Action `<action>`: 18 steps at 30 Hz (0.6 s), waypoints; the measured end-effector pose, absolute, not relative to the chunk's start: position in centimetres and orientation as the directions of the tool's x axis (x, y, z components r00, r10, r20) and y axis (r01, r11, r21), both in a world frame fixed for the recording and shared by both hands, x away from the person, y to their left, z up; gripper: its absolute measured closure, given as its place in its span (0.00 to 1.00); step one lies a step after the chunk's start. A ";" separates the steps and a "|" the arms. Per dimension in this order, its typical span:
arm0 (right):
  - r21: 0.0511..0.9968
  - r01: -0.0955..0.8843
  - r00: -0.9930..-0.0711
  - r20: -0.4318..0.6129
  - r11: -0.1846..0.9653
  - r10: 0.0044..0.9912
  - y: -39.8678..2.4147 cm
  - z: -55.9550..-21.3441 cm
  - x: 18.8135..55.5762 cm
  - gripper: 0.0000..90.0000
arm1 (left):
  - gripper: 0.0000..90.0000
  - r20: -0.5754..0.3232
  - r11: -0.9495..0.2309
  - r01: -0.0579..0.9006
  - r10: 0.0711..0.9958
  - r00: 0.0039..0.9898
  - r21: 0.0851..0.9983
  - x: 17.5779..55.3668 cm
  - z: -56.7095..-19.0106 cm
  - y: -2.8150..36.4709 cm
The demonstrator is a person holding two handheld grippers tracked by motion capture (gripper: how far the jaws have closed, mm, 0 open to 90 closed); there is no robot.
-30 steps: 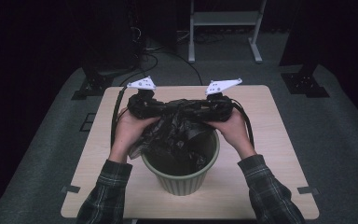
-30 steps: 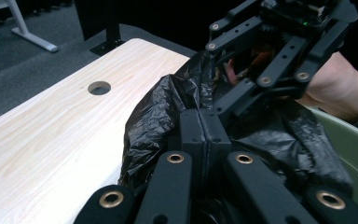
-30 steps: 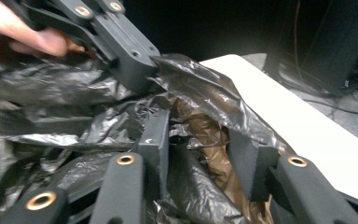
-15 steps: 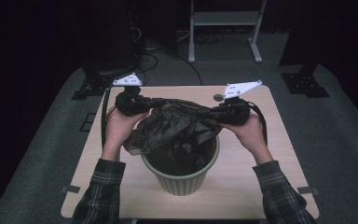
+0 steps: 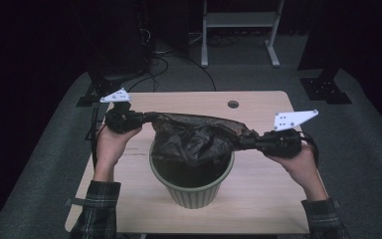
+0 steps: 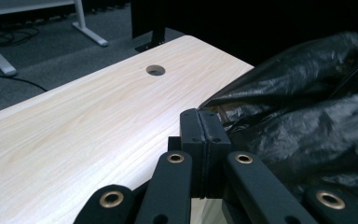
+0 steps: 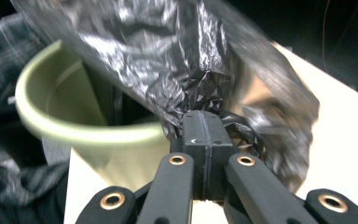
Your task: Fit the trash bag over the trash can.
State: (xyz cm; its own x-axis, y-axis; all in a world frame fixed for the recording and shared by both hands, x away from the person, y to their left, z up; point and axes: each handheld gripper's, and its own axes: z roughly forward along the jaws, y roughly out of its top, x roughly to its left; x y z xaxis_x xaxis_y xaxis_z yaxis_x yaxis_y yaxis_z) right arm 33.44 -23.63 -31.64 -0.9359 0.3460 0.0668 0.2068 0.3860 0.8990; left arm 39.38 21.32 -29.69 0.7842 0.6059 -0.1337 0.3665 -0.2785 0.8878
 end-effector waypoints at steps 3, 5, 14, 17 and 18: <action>0.891 0.225 -0.939 0.090 0.394 0.333 -24.6 -32.5 32.6 1.00 | 1.00 -0.135 -0.266 0.363 0.610 0.781 0.893 38.9 -29.8 21.8; 0.887 0.224 -0.943 0.093 0.403 0.320 -25.0 -33.0 32.1 1.00 | 1.00 -0.132 -0.268 0.357 0.605 0.785 0.895 38.6 -29.7 22.0; 0.955 0.150 -0.933 0.050 0.258 0.357 -26.2 -28.6 32.2 0.73 | 1.00 -0.117 -0.271 0.339 0.600 0.791 0.901 38.5 -29.4 21.9; 0.967 0.127 -0.925 0.034 0.223 0.379 -26.2 -26.9 33.0 0.70 | 1.00 -0.118 -0.272 0.339 0.599 0.792 0.901 38.6 -29.4 21.9; 0.969 0.131 -0.920 0.040 0.210 0.389 -26.1 -26.3 33.5 0.70 | 1.00 -0.116 -0.274 0.338 0.598 0.793 0.901 38.6 -29.4 21.9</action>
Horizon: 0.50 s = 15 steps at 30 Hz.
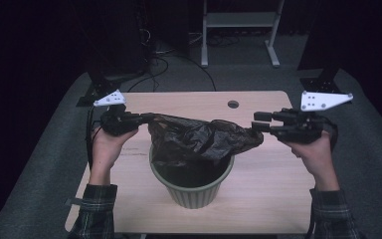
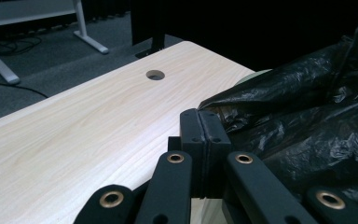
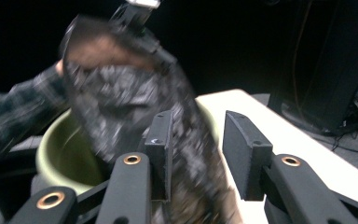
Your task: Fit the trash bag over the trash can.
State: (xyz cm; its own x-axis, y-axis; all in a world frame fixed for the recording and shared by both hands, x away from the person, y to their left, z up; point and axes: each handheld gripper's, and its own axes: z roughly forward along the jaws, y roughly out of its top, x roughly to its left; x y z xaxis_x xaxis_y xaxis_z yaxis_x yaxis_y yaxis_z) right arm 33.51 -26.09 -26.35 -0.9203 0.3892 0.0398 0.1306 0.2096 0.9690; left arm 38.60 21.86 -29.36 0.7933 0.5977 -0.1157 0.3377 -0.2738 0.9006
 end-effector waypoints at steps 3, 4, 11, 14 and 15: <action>0.963 0.156 -0.916 0.057 0.221 0.396 -25.3 -25.8 35.0 0.67 | 1.00 -0.114 -0.273 0.334 0.596 0.795 0.902 38.6 -29.2 21.8; 0.960 0.178 -0.924 0.087 0.216 0.373 -24.8 -25.9 35.6 0.63 | 1.00 -0.113 -0.274 0.333 0.595 0.796 0.902 38.6 -29.2 21.8; 0.934 0.224 -0.951 0.148 0.278 0.270 -21.6 -27.3 36.6 0.73 | 1.00 -0.113 -0.278 0.332 0.589 0.800 0.901 38.5 -29.2 21.6; 0.923 0.205 -0.953 0.113 0.327 0.280 -20.8 -27.8 36.0 0.96 | 1.00 -0.113 -0.280 0.334 0.590 0.799 0.900 38.3 -29.3 21.7; 0.923 0.199 -0.956 0.109 0.329 0.273 -20.7 -28.0 35.6 0.97 | 1.00 -0.114 -0.279 0.336 0.593 0.797 0.899 38.2 -29.3 21.8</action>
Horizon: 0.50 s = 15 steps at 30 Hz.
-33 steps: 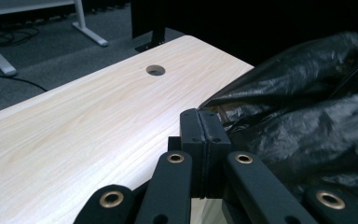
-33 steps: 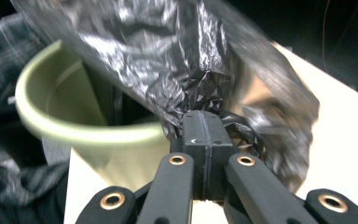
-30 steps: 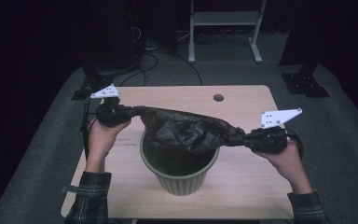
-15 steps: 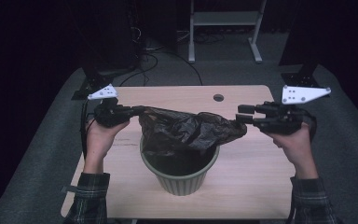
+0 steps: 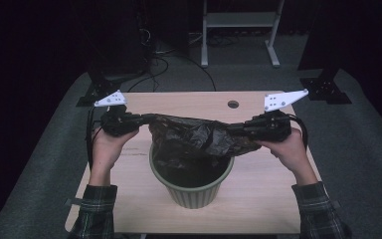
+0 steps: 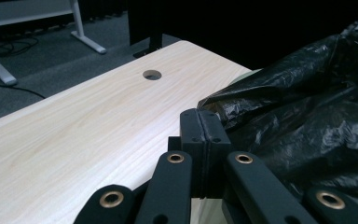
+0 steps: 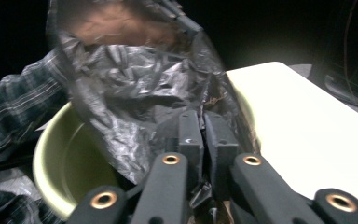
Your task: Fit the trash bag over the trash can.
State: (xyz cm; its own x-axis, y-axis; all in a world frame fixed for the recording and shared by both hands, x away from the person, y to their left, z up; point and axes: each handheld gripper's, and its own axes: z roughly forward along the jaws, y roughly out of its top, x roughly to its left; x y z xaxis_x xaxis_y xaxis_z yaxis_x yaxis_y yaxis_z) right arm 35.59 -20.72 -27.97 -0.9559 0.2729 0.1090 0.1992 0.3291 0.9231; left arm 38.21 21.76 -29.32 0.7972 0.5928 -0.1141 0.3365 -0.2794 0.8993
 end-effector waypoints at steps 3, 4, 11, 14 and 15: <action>0.929 0.170 -0.965 0.089 0.328 0.248 -20.9 -28.3 33.8 0.98 | 1.00 -0.110 -0.287 0.340 0.598 0.794 0.896 37.8 -29.5 22.1; 0.929 0.157 -0.968 0.078 0.336 0.237 -21.0 -28.5 32.8 0.98 | 1.00 -0.108 -0.288 0.341 0.601 0.792 0.895 37.6 -29.6 22.2; 0.908 0.135 -0.985 0.078 0.396 0.157 -21.0 -31.1 27.0 0.99 | 1.00 -0.105 -0.294 0.355 0.620 0.777 0.888 36.4 -30.5 23.1; 0.900 0.147 -0.985 0.097 0.410 0.141 -21.3 -32.7 25.8 1.00 | 1.00 -0.116 -0.283 0.365 0.629 0.769 0.887 36.4 -31.1 23.5; 0.895 0.155 -0.985 0.106 0.418 0.138 -21.3 -33.1 25.7 1.00 | 1.00 -0.120 -0.280 0.370 0.633 0.765 0.886 36.4 -31.3 23.7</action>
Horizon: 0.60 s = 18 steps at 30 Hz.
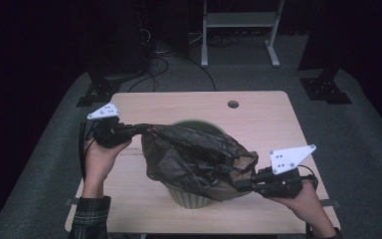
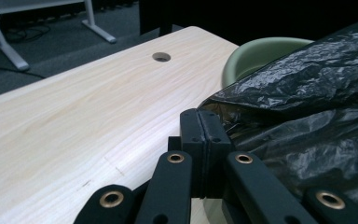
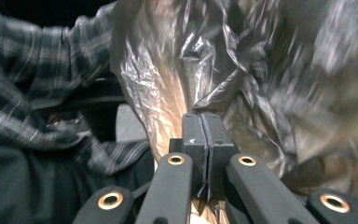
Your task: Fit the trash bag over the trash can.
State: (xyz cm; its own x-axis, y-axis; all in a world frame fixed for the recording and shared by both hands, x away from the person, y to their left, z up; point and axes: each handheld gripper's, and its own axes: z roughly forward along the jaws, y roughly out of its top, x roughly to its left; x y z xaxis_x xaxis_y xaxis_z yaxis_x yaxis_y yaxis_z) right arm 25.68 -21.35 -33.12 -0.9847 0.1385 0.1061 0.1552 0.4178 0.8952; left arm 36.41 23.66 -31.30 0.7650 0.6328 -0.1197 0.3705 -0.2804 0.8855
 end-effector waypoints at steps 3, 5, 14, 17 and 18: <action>0.875 0.185 -0.981 0.137 0.448 0.138 -21.2 -35.3 25.5 1.00 | 1.00 -0.130 -0.274 0.381 0.636 0.760 0.883 36.6 -31.9 23.9; 0.862 0.207 -0.978 0.163 0.462 0.133 -21.0 -36.6 25.4 1.00 | 1.00 -0.131 -0.274 0.386 0.641 0.756 0.881 36.7 -32.1 23.9; 0.769 0.273 -0.962 0.226 0.579 0.154 -19.5 -41.7 25.6 1.00 | 1.00 -0.128 -0.274 0.395 0.658 0.742 0.877 37.1 -32.4 24.1; 0.757 0.276 -0.961 0.223 0.592 0.163 -19.4 -42.1 25.5 0.99 | 1.00 -0.128 -0.276 0.393 0.655 0.745 0.877 37.2 -32.3 24.0; 0.760 0.274 -0.962 0.221 0.589 0.162 -19.4 -42.2 25.5 0.94 | 1.00 -0.125 -0.278 0.391 0.654 0.746 0.877 37.2 -32.3 23.9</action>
